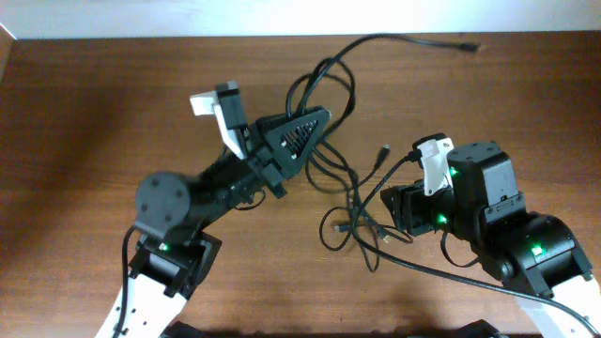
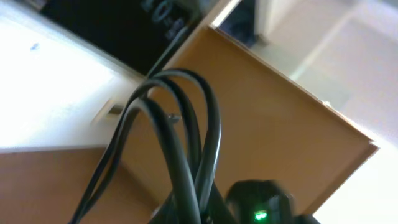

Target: Untangle cables

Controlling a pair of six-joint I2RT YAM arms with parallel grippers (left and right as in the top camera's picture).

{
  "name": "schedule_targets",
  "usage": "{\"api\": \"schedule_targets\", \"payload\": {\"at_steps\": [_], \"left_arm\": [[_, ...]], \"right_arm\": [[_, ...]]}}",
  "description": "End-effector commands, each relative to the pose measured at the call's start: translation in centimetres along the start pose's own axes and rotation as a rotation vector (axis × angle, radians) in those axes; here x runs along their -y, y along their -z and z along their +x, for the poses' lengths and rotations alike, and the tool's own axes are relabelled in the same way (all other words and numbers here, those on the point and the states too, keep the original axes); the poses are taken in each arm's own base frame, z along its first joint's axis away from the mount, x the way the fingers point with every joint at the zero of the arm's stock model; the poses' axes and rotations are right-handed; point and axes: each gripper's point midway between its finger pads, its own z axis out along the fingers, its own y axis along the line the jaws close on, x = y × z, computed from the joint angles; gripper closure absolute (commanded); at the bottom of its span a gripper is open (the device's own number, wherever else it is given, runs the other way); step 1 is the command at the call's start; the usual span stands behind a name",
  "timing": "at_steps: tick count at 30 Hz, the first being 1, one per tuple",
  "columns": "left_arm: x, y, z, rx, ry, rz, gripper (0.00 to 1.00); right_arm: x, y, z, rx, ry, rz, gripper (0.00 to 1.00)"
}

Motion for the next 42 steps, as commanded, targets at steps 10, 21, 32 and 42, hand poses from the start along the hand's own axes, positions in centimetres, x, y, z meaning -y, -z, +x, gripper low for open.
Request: {"api": "schedule_targets", "payload": {"at_steps": [10,21,32,42], "left_arm": [[-12.6,6.6,-2.5,-0.147,-0.661,-0.503,1.0],[-16.9,12.2,-8.9,-0.358,-1.479,-0.993,1.0],[-17.1,9.2,9.1,-0.725,-0.884,-0.297,0.01],[-13.6,9.0,13.5,-0.732,-0.279,-0.27,0.01]], "right_arm": [[-0.5,6.7,-1.5,0.242,0.035,0.009,0.3],[0.8,6.4,0.4,0.167,0.015,0.073,0.29],[0.4,6.3,0.9,0.145,0.014,0.046,0.29],[0.5,6.3,1.5,0.121,0.011,0.051,0.29]]}}
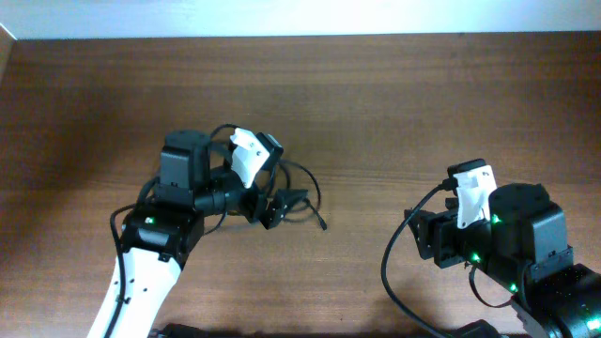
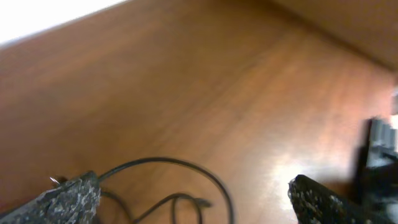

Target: Untangle cables

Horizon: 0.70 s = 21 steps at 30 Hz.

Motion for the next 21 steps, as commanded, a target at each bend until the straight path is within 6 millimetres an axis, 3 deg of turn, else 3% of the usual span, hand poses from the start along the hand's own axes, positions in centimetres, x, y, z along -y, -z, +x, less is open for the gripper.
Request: {"api": "schedule_targets", "payload": {"at_steps": [1,5,7,9,12,17,21], "left_arm": [[2.8,-0.1,0.3,-0.022,0.165,0.124,0.01],[3.0,-0.2,0.8,-0.045,0.172,0.118,0.01],[1.2,-0.3,2.0,-0.094,0.239,0.005,0.01],[-2.3,0.5,4.9,-0.188,0.377,-0.241,0.01],[-4.9,2.3,7.8,-0.269,0.526,-0.475,0.01],[-7.0,4.3,9.5,-0.264,0.699,-0.695,0.01],[-8.1,6.3,11.2,-0.297,0.748,-0.851,0.01]], "right_arm": [[-0.1,0.5,-0.4,0.016,0.002,-0.008,0.29],[-0.1,0.5,-0.3,0.011,0.001,-0.007,0.27],[-0.1,0.4,0.0,-0.001,0.0,-0.005,0.25],[0.0,0.4,0.1,-0.003,0.0,-0.004,0.22],[0.0,0.1,0.3,-0.026,-0.002,-0.002,0.07],[-0.3,-2.8,2.0,-0.19,-0.021,-0.025,0.04],[0.0,-6.5,3.0,-0.328,-0.038,-0.011,0.04]]}}
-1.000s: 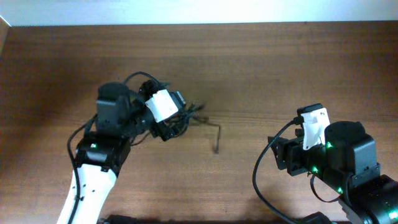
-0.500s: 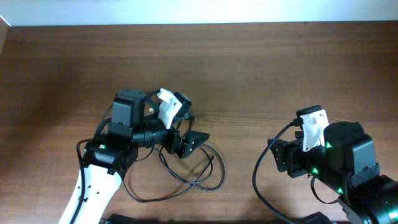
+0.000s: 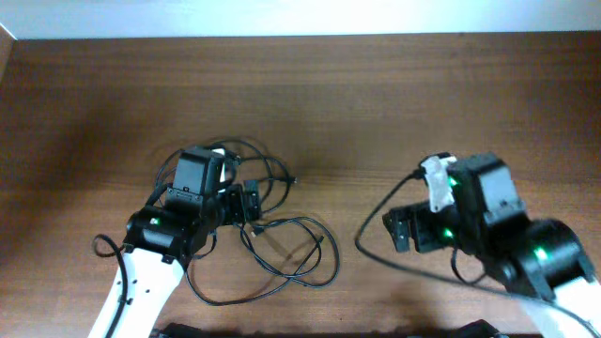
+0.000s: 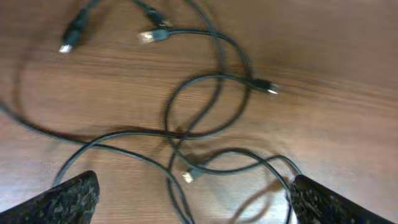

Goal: Untangle cables
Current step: 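Lower both grippers onto the loose cables on the table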

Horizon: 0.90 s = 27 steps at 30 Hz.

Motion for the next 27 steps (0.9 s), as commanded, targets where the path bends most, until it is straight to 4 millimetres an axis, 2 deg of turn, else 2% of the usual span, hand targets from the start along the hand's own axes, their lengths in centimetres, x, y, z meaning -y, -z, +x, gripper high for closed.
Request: {"api": "schedule_targets", "payload": {"at_steps": [1,3,5,8,9,12,14,20,23,25,27], "left_arm": [[-3.1,0.5,-0.3,0.043,0.09,-0.172,0.01],[-3.6,0.6,-0.4,0.053,0.113,-0.202,0.01],[-4.4,0.6,-0.4,0.05,0.136,-0.216,0.01],[-6.6,0.9,-0.5,0.045,0.202,-0.262,0.01],[-7.3,0.9,-0.6,0.048,0.221,-0.274,0.01],[-7.7,1.1,-0.8,0.053,0.202,-0.296,0.01],[-7.8,1.1,-0.9,0.059,0.203,-0.3,0.01],[-7.7,1.1,-1.1,0.069,0.203,-0.296,0.01],[-7.7,1.1,-1.1,0.066,0.203,-0.296,0.01],[-7.7,1.1,-1.1,0.066,0.203,-0.296,0.01],[-7.6,1.0,-1.0,0.062,0.204,-0.289,0.01]], "right_arm": [[-0.9,-2.6,-0.6,-0.083,0.031,-0.057,0.04],[-2.9,-4.7,-1.4,-0.108,0.144,-0.19,0.04],[-3.8,-7.1,-1.5,-0.152,0.232,-0.269,0.04],[-4.8,-9.9,-0.9,-0.231,0.249,-0.365,0.04],[-5.8,-10.7,-0.4,-0.255,0.284,-0.438,0.05],[-7.0,-12.5,0.5,-0.309,0.313,-0.484,0.07],[-8.0,-13.8,1.8,-0.369,0.335,-0.499,0.07],[-9.5,-14.8,2.9,-0.404,0.37,-0.509,0.07],[-9.4,-15.3,3.4,-0.461,0.234,-0.476,0.07],[-10.2,-15.3,4.5,-0.506,0.201,-0.471,0.07],[-11.1,-15.4,5.5,-0.532,0.2,-0.468,0.0]]}}
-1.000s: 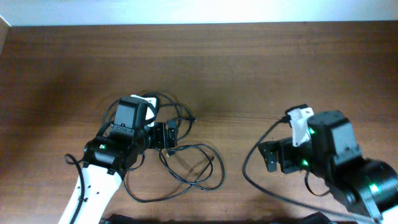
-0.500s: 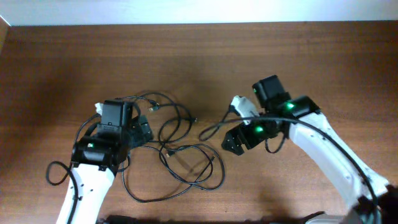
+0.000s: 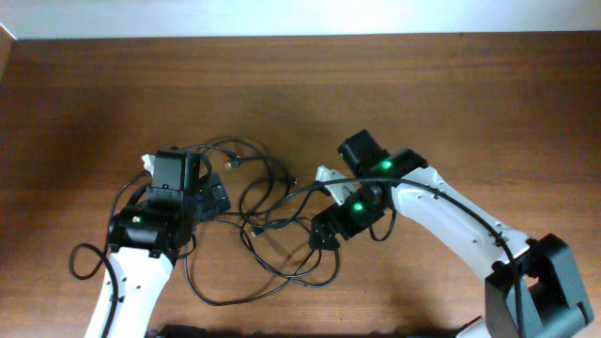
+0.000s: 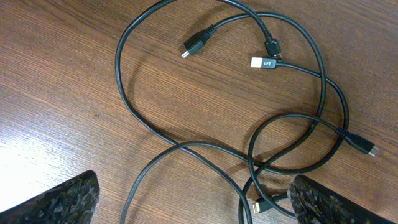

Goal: Untangle cables
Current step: 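Lower both grippers onto the loose cables on the table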

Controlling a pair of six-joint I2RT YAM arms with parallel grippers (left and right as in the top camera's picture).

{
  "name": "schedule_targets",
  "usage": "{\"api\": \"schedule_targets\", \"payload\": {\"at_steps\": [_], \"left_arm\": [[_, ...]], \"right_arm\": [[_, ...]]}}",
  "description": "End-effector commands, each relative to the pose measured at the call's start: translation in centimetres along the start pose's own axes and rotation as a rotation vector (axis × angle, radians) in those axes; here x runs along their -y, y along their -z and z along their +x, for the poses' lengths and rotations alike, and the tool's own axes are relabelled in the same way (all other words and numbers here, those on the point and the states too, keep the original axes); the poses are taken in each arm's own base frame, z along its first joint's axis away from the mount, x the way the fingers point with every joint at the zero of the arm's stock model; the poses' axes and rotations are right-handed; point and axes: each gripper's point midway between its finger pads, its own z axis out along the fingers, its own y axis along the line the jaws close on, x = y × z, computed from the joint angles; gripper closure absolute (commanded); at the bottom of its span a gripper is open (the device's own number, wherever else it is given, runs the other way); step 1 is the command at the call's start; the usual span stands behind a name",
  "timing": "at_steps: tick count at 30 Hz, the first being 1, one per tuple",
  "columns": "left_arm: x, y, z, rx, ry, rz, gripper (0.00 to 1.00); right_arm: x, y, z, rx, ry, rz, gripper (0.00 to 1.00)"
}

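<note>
Several black cables lie in loose, crossing loops on the wooden table. In the left wrist view the loops carry a black plug, a silver USB plug and a gold-tipped plug. My left gripper hovers over the pile's left side, open, with nothing gripped; cable strands only pass beneath it. My right gripper reaches down into the right side of the pile, and its jaws are hidden among the cables.
The table's far edge meets a white wall. A cable loop hangs by the left arm's base. Bare wood lies beyond the pile at the back right.
My right gripper has moved left from the right part of the table to the right side of the pile. The left gripper has shifted slightly left and stays open. The cable loops lie differently.
First my left gripper was shut on a raised bunch of cables at the centre, the right beside the tangle. Then the arms stood apart, cables with the left, one strand trailing right. Later the cables lay under the open left gripper. Now the right gripper is at the pile.
</note>
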Motion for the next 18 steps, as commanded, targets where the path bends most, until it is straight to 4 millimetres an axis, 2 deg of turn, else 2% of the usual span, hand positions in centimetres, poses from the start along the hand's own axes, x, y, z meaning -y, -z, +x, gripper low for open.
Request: {"api": "schedule_targets", "payload": {"at_steps": [1,4,6,9,11,14,16,18], "left_arm": [[-0.2,0.2,-0.2,0.011,-0.004,-0.007,0.01],[-0.2,0.2,-0.2,0.011,-0.004,-0.008,0.01],[-0.2,0.2,-0.3,0.011,-0.004,-0.008,0.01],[-0.2,0.2,-0.3,0.011,-0.004,-0.008,0.01],[-0.2,0.2,-0.3,0.011,-0.004,-0.008,0.01],[-0.2,0.2,-0.3,0.011,-0.004,-0.008,0.01],[-0.2,0.2,-0.3,0.011,-0.004,-0.008,0.01],[-0.2,0.2,-0.3,0.011,-0.004,-0.008,0.01]], "right_arm": [[-1.8,-1.9,1.2,-0.057,-0.019,-0.019,0.01],[0.8,-2.7,2.2,-0.064,-0.2,0.128,0.01],[1.4,-3.4,2.9,-0.064,-0.278,0.138,0.01],[1.1,-4.0,2.9,-0.058,-0.307,0.1,0.04],[0.5,-4.3,2.5,-0.041,-0.35,0.087,0.19],[-0.9,-5.1,2.3,-0.042,-0.293,0.08,0.22],[-1.0,-5.7,2.7,-0.043,-0.326,0.14,0.23],[-0.4,-6.2,3.0,-0.015,-0.372,0.263,0.26]]}}
